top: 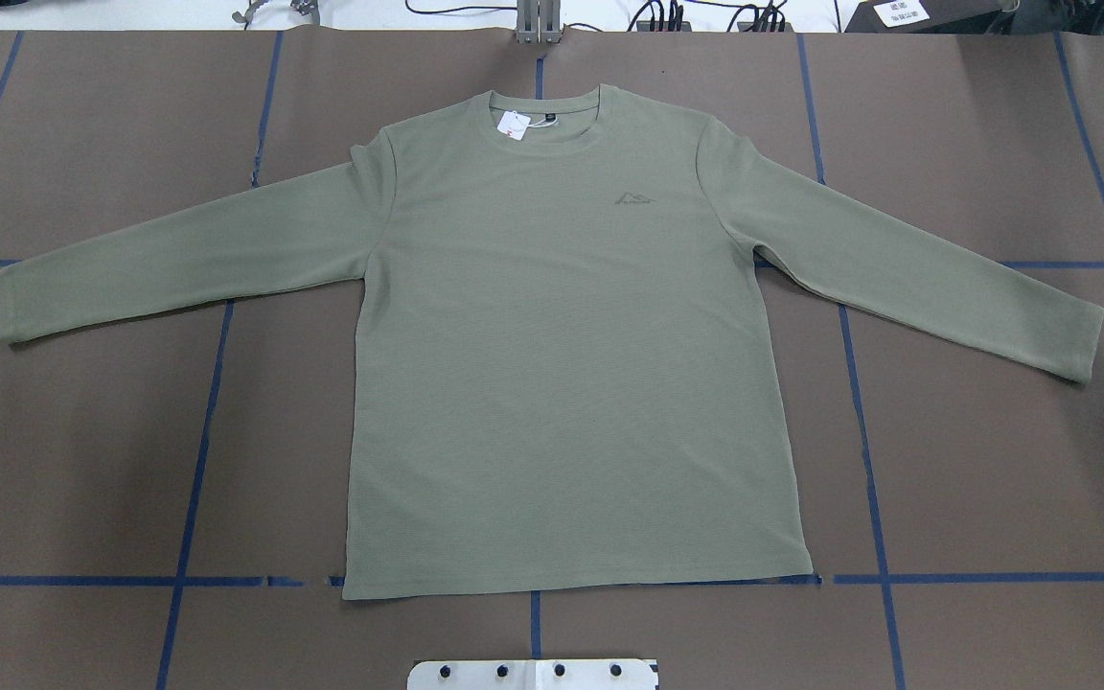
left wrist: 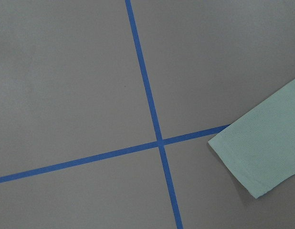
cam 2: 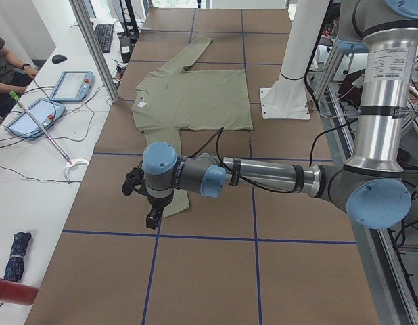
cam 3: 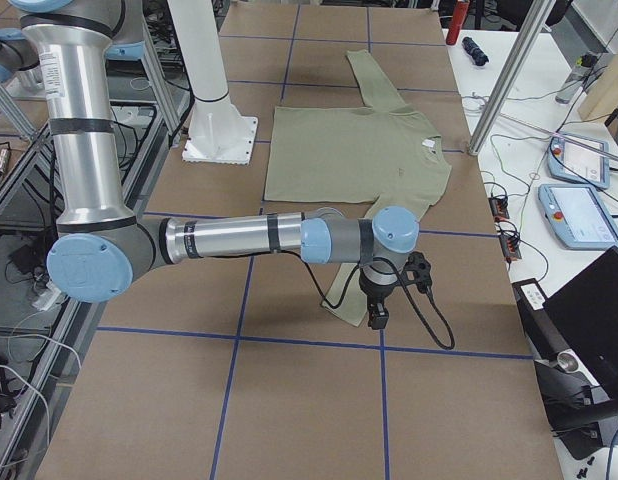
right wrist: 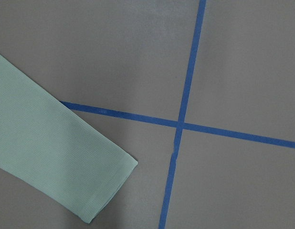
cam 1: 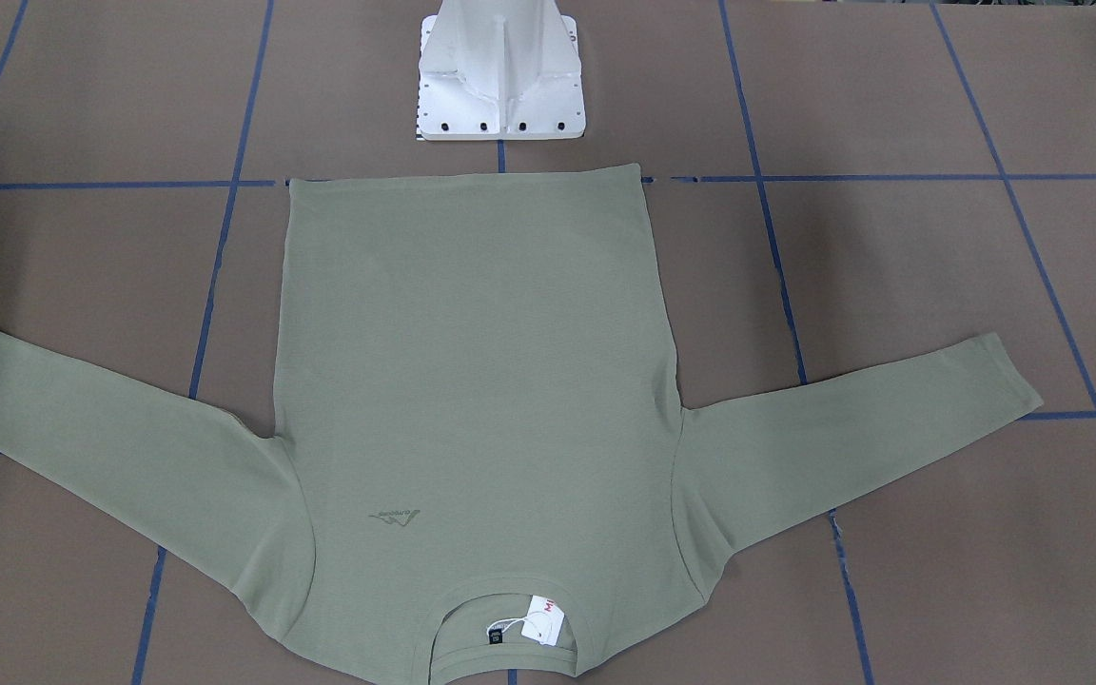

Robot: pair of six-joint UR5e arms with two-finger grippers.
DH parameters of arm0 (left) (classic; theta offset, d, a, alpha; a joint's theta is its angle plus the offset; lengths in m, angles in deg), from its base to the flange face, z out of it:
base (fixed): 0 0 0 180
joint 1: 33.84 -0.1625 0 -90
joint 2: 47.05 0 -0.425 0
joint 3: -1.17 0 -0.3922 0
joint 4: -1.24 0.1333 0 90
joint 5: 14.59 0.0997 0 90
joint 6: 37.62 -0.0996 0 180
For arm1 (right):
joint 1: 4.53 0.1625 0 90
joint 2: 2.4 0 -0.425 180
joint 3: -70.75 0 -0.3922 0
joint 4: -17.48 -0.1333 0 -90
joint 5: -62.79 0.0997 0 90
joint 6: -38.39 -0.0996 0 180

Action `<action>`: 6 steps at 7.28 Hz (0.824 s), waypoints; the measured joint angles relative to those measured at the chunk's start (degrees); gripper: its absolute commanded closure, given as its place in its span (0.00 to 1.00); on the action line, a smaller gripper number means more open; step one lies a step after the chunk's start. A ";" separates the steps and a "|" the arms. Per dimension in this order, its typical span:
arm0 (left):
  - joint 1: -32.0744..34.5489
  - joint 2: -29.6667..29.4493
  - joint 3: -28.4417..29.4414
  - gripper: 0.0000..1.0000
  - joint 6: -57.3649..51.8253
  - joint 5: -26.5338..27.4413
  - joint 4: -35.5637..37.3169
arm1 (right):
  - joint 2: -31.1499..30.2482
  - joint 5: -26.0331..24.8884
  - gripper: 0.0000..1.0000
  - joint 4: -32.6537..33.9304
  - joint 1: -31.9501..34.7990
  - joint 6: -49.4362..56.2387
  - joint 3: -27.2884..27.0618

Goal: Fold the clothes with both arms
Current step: 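Move the right gripper down to the cuff of the sleeve nearest it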

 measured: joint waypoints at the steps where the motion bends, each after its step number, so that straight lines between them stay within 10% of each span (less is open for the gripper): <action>1: -0.31 -0.80 -0.27 0.00 0.02 0.05 -0.08 | -0.01 0.02 0.00 -3.53 -0.11 0.01 0.41; 6: -1.34 -0.20 4.37 0.00 0.10 -0.38 -10.86 | -2.25 0.98 0.00 -33.28 -6.87 -3.40 15.22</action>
